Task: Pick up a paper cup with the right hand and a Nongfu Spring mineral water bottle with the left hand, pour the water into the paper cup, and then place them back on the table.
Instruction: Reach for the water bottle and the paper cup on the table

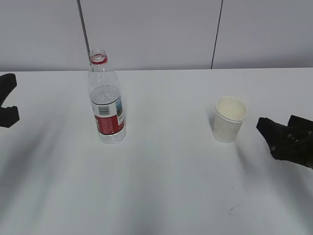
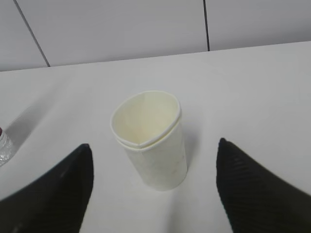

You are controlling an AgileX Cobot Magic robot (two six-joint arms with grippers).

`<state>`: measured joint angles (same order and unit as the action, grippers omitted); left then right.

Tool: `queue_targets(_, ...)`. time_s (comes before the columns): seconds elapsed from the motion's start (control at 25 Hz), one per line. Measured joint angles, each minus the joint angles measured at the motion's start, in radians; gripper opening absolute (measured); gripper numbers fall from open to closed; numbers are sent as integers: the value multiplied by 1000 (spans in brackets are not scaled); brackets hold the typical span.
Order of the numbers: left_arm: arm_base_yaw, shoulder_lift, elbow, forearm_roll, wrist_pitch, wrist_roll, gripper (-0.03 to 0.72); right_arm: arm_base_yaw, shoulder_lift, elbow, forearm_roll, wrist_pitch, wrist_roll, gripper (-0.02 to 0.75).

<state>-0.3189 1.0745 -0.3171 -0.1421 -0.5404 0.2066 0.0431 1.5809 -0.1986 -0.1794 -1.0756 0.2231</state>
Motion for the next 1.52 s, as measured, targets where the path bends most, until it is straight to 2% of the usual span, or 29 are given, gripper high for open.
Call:
queue_targets(0.16, 0, 0, 0, 0, 0, 0, 239, 0, 114, -10, -5, -57, 5, 587)
queue_targets(0.64, 0, 0, 0, 0, 0, 1, 239, 0, 273, -94, -121, -65, 14, 636)
queue_targets(1.52, 0, 0, 0, 0, 0, 1, 239, 3, 515, -369, -128, -68, -44, 638)
